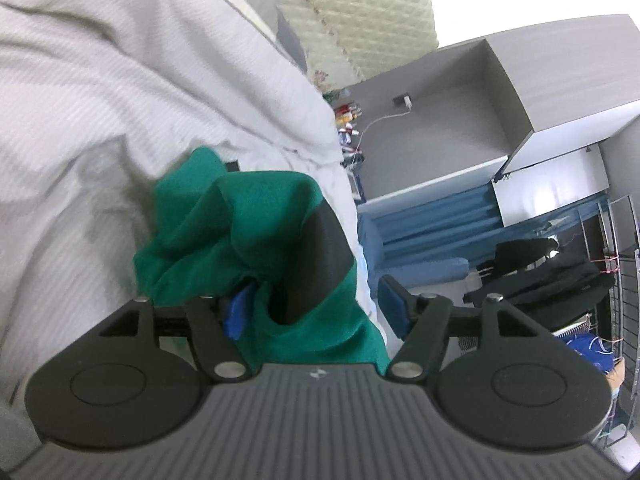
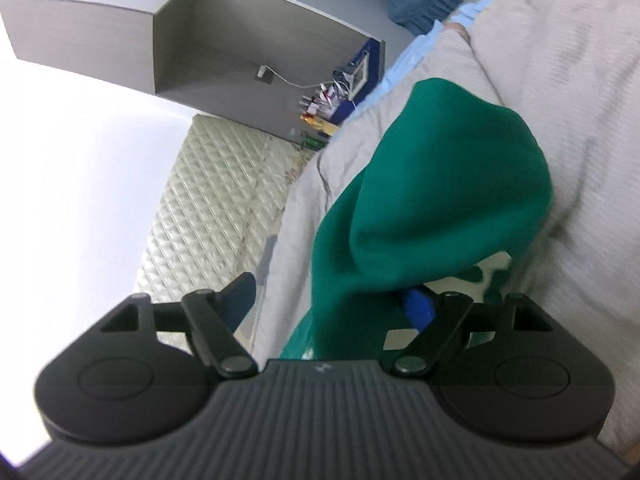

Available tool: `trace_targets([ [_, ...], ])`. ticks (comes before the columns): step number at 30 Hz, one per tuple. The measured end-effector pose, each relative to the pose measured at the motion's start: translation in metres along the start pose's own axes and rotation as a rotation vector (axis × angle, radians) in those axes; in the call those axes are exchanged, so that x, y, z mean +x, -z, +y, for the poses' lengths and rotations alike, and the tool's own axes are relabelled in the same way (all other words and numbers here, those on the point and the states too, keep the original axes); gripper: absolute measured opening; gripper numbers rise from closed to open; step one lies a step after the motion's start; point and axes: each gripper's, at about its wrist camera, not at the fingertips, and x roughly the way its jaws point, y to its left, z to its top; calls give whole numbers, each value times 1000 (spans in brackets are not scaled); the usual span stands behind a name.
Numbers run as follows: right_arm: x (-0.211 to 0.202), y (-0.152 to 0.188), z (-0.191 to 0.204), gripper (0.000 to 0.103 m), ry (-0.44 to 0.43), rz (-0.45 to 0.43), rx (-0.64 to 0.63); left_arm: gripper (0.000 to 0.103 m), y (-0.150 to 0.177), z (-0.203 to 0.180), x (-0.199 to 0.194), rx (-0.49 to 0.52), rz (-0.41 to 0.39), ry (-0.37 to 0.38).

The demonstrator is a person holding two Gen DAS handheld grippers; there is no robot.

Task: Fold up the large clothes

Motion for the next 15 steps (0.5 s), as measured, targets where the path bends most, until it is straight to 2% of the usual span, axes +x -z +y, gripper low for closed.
trace_targets([
  [4, 20, -17, 2, 81, -6, -30, -6, 71, -12, -11, 22, 22, -24, -18],
  [9, 53, -38, -1, 80, 41, -44, -52, 71, -30, -25, 58, 85, -46, -57],
  [15, 94, -57, -14, 80, 109, -43, -115, 72, -48, -39, 112, 272, -104, -174],
])
